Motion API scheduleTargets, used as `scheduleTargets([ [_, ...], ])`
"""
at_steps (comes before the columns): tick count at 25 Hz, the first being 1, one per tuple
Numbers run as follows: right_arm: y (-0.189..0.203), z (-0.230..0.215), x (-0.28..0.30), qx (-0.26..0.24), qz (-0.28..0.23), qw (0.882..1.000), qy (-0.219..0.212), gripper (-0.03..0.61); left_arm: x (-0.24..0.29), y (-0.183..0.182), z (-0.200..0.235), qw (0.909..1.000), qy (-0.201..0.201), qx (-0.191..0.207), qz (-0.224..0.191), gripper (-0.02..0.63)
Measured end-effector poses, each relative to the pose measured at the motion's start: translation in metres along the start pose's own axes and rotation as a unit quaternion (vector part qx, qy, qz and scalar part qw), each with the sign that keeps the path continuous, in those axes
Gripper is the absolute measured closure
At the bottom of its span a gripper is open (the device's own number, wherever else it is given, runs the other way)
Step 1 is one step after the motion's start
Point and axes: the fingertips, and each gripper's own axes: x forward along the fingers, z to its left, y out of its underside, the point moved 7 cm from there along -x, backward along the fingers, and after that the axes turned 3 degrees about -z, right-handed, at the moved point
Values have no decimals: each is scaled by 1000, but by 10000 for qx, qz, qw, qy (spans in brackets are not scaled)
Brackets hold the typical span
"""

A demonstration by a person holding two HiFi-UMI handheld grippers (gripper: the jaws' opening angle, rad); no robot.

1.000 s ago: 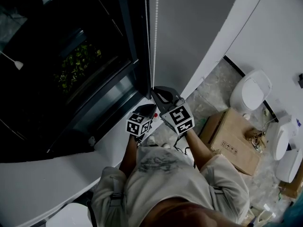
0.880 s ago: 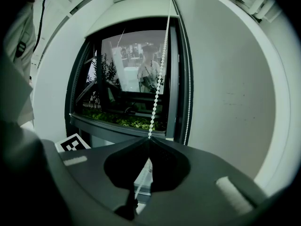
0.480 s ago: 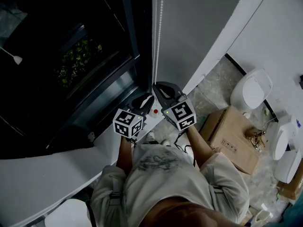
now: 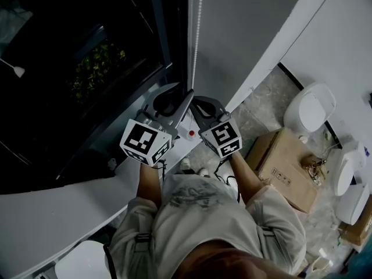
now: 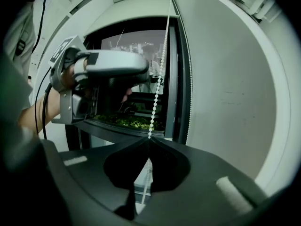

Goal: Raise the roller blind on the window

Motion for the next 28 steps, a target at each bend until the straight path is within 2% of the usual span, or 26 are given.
scheduleTargets([
  [8, 0, 4, 1, -36, 9, 10000, -18, 569, 31, -30, 0, 9995, 33, 248, -183, 501],
  [11, -1, 3, 1, -52, 7, 10000, -22, 568, 35, -30, 1, 9989, -129, 431, -119, 591],
  [13, -1, 2, 1, -51, -4, 10000, -20, 569, 36, -29, 0, 9985, -192, 511, -96, 598],
  [28, 47, 4, 15, 38, 602, 9981, -93, 568, 36, 21, 5, 9991, -223, 99, 342, 601],
])
